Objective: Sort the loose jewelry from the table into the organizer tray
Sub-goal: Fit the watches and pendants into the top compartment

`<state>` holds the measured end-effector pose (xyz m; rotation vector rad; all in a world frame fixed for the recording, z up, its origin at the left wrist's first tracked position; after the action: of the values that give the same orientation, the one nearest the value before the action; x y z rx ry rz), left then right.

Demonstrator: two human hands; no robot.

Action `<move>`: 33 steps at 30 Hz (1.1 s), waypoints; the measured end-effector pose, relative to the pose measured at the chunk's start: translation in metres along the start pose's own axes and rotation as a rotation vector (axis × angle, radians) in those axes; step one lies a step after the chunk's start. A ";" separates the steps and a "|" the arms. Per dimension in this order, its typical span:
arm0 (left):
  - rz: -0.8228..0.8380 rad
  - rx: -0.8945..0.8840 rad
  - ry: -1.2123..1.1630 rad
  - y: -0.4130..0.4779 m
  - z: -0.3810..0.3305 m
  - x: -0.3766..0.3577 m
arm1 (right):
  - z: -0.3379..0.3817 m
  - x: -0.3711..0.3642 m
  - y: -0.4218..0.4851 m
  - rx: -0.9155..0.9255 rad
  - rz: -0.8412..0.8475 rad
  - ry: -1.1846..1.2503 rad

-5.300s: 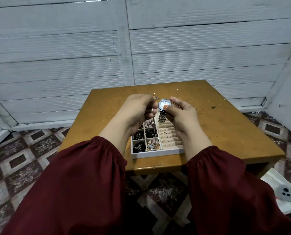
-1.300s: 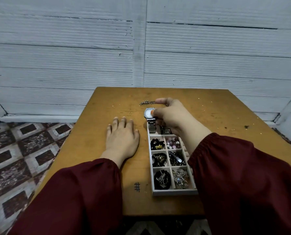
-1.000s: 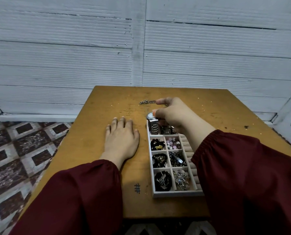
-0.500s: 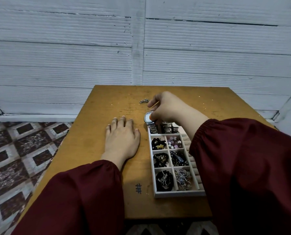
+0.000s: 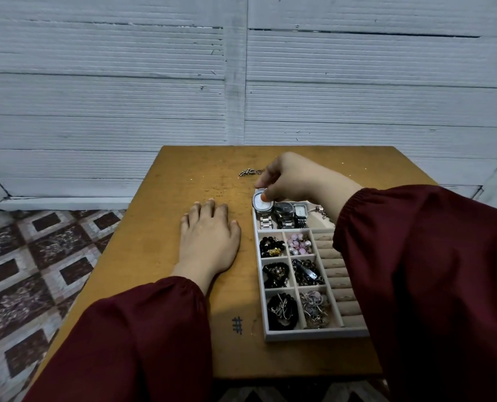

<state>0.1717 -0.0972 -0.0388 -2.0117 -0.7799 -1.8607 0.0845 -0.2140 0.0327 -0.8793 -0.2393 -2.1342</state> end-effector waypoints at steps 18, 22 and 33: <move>-0.006 0.004 0.013 0.001 0.000 0.000 | 0.011 -0.020 -0.012 0.004 0.254 -0.052; -0.007 0.013 0.019 0.001 0.001 0.000 | 0.016 -0.024 -0.017 0.057 0.233 -0.248; -0.008 0.018 0.007 0.001 0.001 0.001 | 0.038 -0.001 -0.015 0.238 -0.010 -0.298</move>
<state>0.1730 -0.0973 -0.0378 -1.9924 -0.8007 -1.8575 0.0929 -0.1870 0.0619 -1.0505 -0.6371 -1.9284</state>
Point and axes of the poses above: each hand's wrist, its own y-axis towards the middle knuckle, its own x-axis out of the back of the hand, z = x × y, the point moved 10 cm from there along y, towards the middle knuckle, and after that the axes turned 9 degrees about y, right-handed, at the moved point
